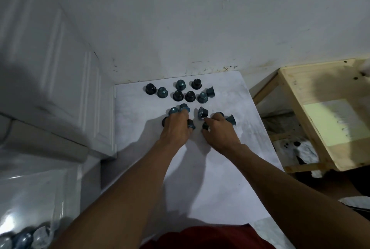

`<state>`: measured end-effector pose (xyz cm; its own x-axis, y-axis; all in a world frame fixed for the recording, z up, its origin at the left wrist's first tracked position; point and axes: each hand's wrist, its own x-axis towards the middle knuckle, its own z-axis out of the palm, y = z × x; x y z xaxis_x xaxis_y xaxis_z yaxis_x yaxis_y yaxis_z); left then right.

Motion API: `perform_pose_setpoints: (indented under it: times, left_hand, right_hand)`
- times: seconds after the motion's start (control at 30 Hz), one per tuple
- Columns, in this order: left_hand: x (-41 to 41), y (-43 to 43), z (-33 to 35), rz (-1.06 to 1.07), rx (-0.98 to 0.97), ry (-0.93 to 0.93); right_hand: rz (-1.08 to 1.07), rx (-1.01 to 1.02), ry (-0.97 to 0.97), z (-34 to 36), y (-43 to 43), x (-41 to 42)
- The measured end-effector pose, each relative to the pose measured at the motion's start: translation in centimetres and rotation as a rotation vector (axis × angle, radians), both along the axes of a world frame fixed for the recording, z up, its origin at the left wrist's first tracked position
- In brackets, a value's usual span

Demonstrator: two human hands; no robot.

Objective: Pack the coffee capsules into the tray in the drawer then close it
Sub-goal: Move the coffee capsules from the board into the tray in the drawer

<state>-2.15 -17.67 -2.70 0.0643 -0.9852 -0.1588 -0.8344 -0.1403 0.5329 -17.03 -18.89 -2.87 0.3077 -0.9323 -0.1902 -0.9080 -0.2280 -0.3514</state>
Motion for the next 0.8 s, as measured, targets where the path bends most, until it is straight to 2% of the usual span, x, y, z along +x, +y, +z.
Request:
perform_pose_setpoints:
  times: [0.13,0.33,0.6,0.8]
  left_hand:
    - [0.2,1.4,1.4,0.064,0.023,0.178]
    - [0.2,4.9,4.0,0.208,0.014,0.420]
    - [-1.4,12.0,6.0,0.416,-0.065,0.644]
    - [-2.1,18.7,7.4,0.510,-0.108,0.581]
  right_hand:
    - [-0.019,0.059,-0.052,1.7,0.3,-0.2]
    - [0.037,0.015,-0.076,3.5,2.3,-1.4]
    - [0.105,0.000,-0.185,5.5,7.1,-4.0]
    - [0.231,-0.045,-0.240,7.0,11.6,-4.2]
